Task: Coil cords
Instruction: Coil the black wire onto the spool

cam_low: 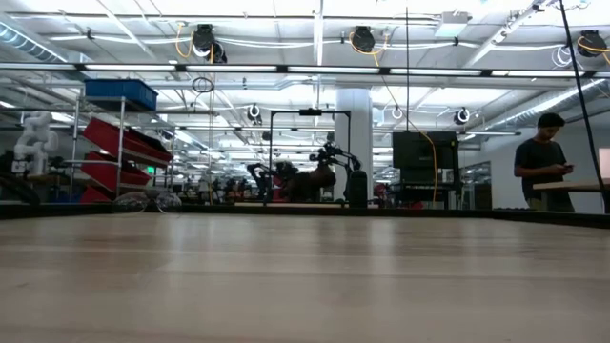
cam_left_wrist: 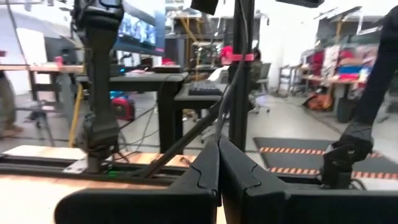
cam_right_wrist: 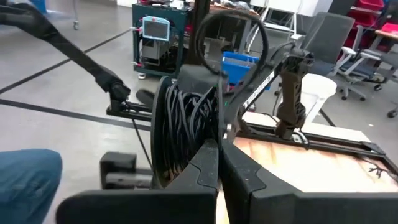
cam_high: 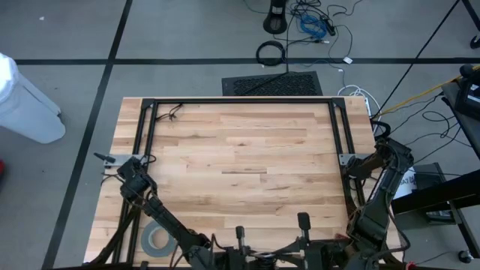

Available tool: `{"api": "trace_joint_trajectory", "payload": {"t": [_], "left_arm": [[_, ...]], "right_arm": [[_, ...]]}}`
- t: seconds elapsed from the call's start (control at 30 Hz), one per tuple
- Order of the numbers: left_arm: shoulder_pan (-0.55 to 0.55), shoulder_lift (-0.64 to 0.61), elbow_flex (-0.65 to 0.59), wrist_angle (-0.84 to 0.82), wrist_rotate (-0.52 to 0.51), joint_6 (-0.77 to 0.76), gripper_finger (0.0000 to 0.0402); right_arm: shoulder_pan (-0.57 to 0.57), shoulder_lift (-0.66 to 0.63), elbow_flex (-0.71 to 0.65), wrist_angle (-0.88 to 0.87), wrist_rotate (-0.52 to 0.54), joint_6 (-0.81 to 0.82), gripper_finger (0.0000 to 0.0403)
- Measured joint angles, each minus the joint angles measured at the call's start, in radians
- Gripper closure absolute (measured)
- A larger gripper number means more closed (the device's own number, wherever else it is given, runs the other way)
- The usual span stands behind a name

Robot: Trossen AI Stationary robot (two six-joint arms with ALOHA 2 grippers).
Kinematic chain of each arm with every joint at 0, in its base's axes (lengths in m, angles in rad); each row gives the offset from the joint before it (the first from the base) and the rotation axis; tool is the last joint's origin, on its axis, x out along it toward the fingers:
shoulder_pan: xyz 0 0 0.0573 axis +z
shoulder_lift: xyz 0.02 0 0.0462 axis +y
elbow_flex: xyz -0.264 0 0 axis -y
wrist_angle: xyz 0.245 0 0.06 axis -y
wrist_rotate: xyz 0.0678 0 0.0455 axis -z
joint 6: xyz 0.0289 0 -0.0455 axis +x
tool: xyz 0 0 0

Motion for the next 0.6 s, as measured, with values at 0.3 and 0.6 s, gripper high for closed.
{"api": "trace_joint_trajectory", "payload": {"t": [0.3, 0.6], "left_arm": [[-0.055, -0.098, 0.000, -0.193, -0.140, -0.008, 0.0400], [-0.096, -0.190, 0.000, -0.466, -0.288, -0.150, 0.0400]], "right_arm": [[0.015, -0.001, 0.000, -0.077, 0.003, 0.081, 0.0403], [0.015, -0.001, 0.000, -0.168, -0.026, 0.155, 0.0403]]}}
